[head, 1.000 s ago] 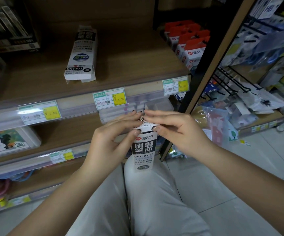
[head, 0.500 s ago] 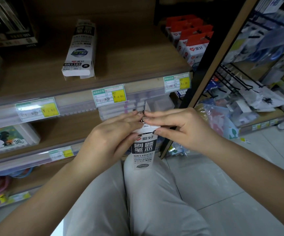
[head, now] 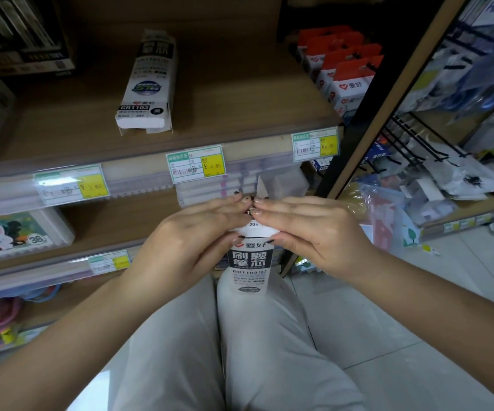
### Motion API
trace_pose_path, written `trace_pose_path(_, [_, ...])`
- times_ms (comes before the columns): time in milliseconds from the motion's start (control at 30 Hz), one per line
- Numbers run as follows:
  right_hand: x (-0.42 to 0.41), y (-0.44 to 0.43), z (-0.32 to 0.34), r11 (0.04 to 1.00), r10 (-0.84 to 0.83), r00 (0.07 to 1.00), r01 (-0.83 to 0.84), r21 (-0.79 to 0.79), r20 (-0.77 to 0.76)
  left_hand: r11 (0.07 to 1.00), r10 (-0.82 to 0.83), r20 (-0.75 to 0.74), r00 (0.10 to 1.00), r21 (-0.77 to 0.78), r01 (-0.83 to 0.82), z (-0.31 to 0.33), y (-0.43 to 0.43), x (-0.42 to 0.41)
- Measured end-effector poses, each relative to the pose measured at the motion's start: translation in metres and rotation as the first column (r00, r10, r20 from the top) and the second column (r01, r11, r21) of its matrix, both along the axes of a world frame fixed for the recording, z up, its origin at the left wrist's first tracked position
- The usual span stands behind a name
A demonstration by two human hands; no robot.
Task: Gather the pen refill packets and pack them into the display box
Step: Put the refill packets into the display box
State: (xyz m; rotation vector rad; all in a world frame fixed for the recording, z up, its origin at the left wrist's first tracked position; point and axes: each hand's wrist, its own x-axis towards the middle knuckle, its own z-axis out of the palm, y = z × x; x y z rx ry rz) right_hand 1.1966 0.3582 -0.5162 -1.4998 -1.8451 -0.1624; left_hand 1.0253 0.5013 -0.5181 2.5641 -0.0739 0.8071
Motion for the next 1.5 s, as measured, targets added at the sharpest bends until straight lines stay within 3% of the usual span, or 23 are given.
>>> trace_pose_path(300, [0.0,0.004,-0.002,0.999,-0.008,0.998,0.006,0.041,0.061,0.999,0.002,-0.003,1.0,0.034,-0.002,0.0,0.002,0.0])
trace_pose_path(500, [-0.003,0.006,0.015,0.983,-0.087,0.975,0.051,-0.178,-0.203,1.0,0.013,0.015,1.0,0.024,-0.014,-0.002,0.002,0.001])
trace_pose_path(567, [-0.002,0.006,0.027,0.957,-0.12,0.966,0.051,-0.285,-0.228,0.999,0.008,0.018,1.0,0.031,-0.008,-0.002,0.001,0.002])
trace_pose_path(700, [-0.001,0.005,0.035,0.94,-0.125,0.979,0.065,-0.334,-0.16,0.998,-0.001,0.021,1.0,0.071,-0.001,-0.004,0.003,0.002])
trace_pose_path(900, [-0.002,0.0,0.01,0.997,-0.05,0.983,0.059,-0.044,0.178,0.99,-0.012,0.028,1.0,0.138,0.008,-0.01,0.004,-0.001])
trace_pose_path(1100, [0.003,-0.002,0.007,1.0,-0.01,0.958,0.013,-0.008,0.288,0.989,-0.023,0.043,0.999,0.145,0.017,-0.011,0.001,-0.002])
trace_pose_path(1200, [0.004,-0.003,0.01,0.999,0.004,0.974,0.008,-0.049,0.227,0.989,-0.021,0.046,0.999,0.146,0.015,-0.011,0.0,-0.001])
trace_pose_path(1400, [0.0,-0.002,0.021,0.974,-0.045,0.992,0.017,-0.225,-0.12,0.992,-0.014,0.048,0.999,0.126,0.008,-0.011,0.0,0.001])
trace_pose_path(1500, [-0.003,-0.004,0.025,0.971,-0.059,0.987,0.022,-0.238,-0.151,0.992,-0.02,0.043,0.999,0.122,0.015,-0.01,0.0,-0.002])
